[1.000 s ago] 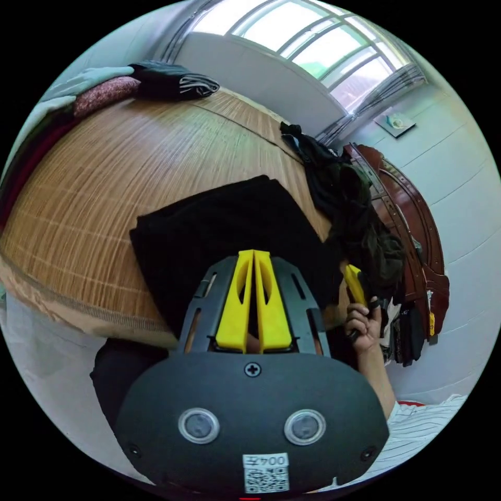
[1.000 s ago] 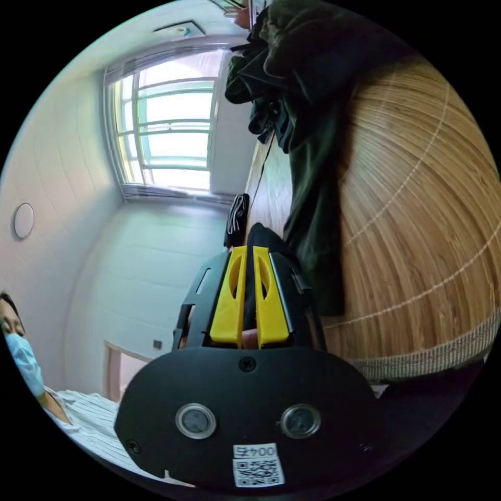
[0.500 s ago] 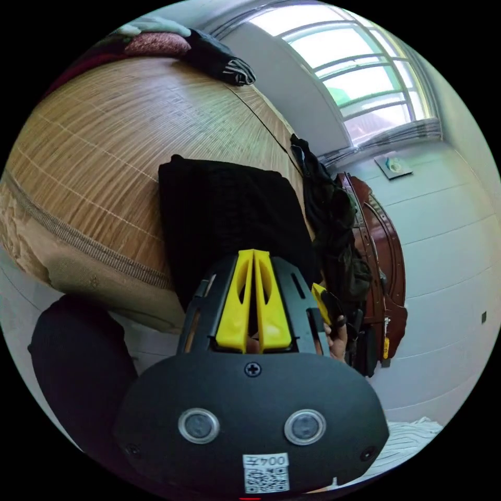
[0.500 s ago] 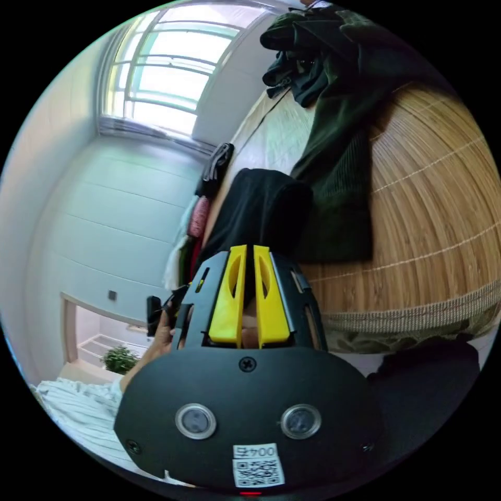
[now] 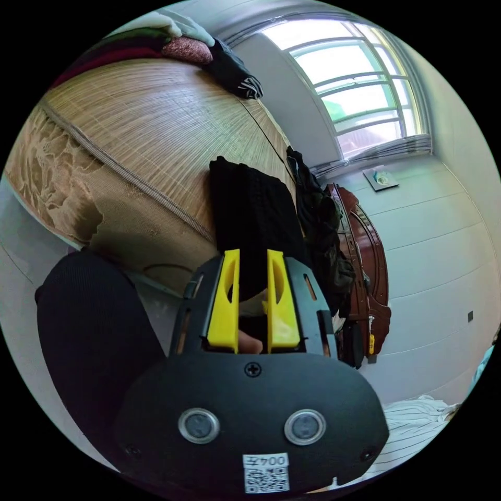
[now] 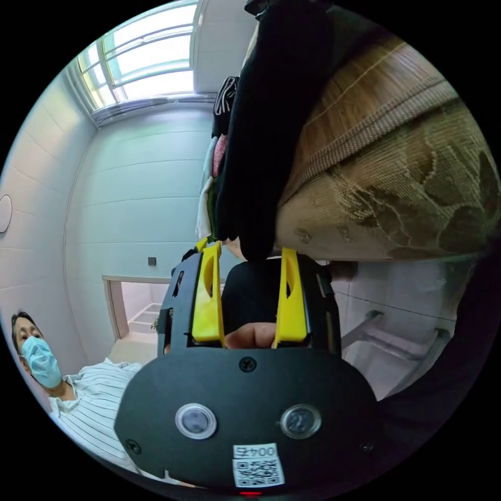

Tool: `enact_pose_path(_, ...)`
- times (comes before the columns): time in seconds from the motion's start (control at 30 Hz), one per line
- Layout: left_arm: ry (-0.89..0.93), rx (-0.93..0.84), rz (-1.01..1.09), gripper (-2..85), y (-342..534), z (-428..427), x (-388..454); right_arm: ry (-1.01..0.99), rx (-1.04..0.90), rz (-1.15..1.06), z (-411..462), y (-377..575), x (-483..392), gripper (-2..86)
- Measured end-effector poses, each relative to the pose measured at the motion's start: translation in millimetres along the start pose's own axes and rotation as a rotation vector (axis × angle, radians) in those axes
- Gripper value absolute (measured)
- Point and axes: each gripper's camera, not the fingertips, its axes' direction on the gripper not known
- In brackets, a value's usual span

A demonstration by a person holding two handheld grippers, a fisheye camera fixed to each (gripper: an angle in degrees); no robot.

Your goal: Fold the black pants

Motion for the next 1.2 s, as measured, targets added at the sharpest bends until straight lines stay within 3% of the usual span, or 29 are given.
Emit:
enact_pose_path(0.3, 0.131, -0.025, -0.068, 15.0, -37.7, -65.7, 0.4, 0.149, -0.086, -0.114, 62.2, 0.0, -15.3, 16.6)
enact_pose_path(0.67, 0.150, -0.061, -0.152, 17.7, -103.1, -134.3, 4.6, -0.011, -0.033, -0.095, 62.5, -14.9, -24.4, 7.0)
enact_pose_path(0.87, 0.191, -0.125, -0.188, 19.9, -126.9, -132.7, 13.2, -0.140, 0.026, -0.062, 43.5, -23.3, -40.1, 6.7)
enact_pose_path(1.2, 0.366, -0.126, -0.156, 23.2, -181.7, -123.3, 71.0, -0.136, 0.004, -0.055, 38.4, -42.4, -29.8, 6.5)
